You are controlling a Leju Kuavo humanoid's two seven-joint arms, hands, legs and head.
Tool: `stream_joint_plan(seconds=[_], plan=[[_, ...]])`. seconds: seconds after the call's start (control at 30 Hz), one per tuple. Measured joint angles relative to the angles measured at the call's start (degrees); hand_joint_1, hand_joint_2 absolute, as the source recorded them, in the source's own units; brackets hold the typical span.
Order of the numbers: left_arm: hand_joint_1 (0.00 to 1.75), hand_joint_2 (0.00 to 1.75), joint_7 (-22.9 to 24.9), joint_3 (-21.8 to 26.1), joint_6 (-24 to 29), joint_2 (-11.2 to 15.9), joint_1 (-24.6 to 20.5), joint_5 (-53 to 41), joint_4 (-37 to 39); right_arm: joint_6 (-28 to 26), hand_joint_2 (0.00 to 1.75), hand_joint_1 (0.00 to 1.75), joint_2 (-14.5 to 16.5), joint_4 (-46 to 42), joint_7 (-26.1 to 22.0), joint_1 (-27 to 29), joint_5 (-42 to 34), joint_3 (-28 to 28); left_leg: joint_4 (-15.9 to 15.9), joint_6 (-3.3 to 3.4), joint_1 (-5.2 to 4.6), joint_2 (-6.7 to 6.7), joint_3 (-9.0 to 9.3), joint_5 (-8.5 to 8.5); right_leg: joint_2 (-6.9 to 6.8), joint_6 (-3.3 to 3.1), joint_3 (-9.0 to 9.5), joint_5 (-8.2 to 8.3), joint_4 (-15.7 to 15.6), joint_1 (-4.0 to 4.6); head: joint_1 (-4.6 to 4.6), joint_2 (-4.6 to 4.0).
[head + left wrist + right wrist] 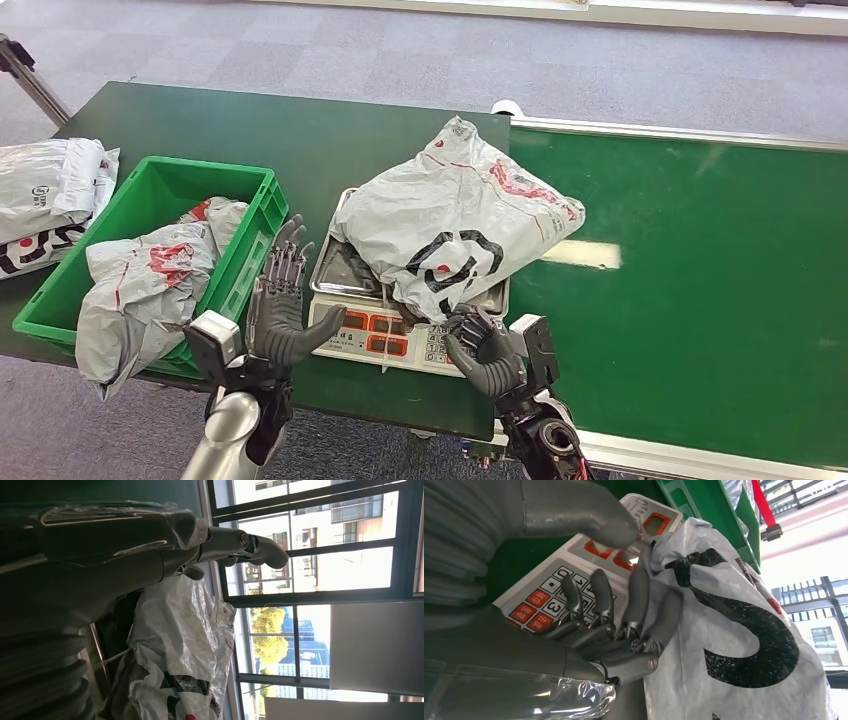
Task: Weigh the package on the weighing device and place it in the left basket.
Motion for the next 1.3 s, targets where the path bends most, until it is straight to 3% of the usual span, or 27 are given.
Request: stream_joint_plan(seconds=[0.17, 0.43, 1.03, 1.3], plan=[[0.0, 1.75, 0.1, 0.04, -0.05, -0.16, 0.64, -0.16, -0.46, 1.39, 1.75, 0.0, 0.0, -0.31, -1.11, 0.06, 0.33, 0.42, 0.0, 0.0, 0.0, 0.0, 0.0, 0.0, 0.0, 0.0, 0.0, 0.0, 0.0, 0.0, 0.0, 0.0], [0.0, 1.75, 0.1, 0.08, -0.88, -0.27, 0.12, -0.6, -0.32, 10.21, 1.75, 0.0, -0.55, -0.67, -3.33, 0.04, 4.56, 4.35, 0.0, 0.0, 0.0, 0.0, -0.01, 0.0, 0.0, 0.0, -0.03, 0.0, 0.0, 0.0, -0.01, 0.0], [0.0, 1.75, 0.1, 0.09, -0.92, -0.28, -0.33, -0.6, 0.05, 11.75, 1.75, 0.0, -0.97, -0.61, -3.56, -0.44, 6.46, 7.44, 0.0, 0.0, 0.0, 0.01, -0.01, 0.0, 0.0, 0.0, -0.03, 0.0, 0.0, 0.0, -0.01, 0.0], [0.0, 1.75, 0.35, 0.09, -0.92, -0.28, -0.94, -0.45, 0.05, 14.88, 1.75, 0.0, -0.96, -1.06, -4.67, -0.99, 6.61, 8.06, 0.0, 0.0, 0.0, 0.0, -0.01, 0.0, 0.0, 0.0, -0.04, 0.0, 0.0, 0.0, 0.01, 0.0]])
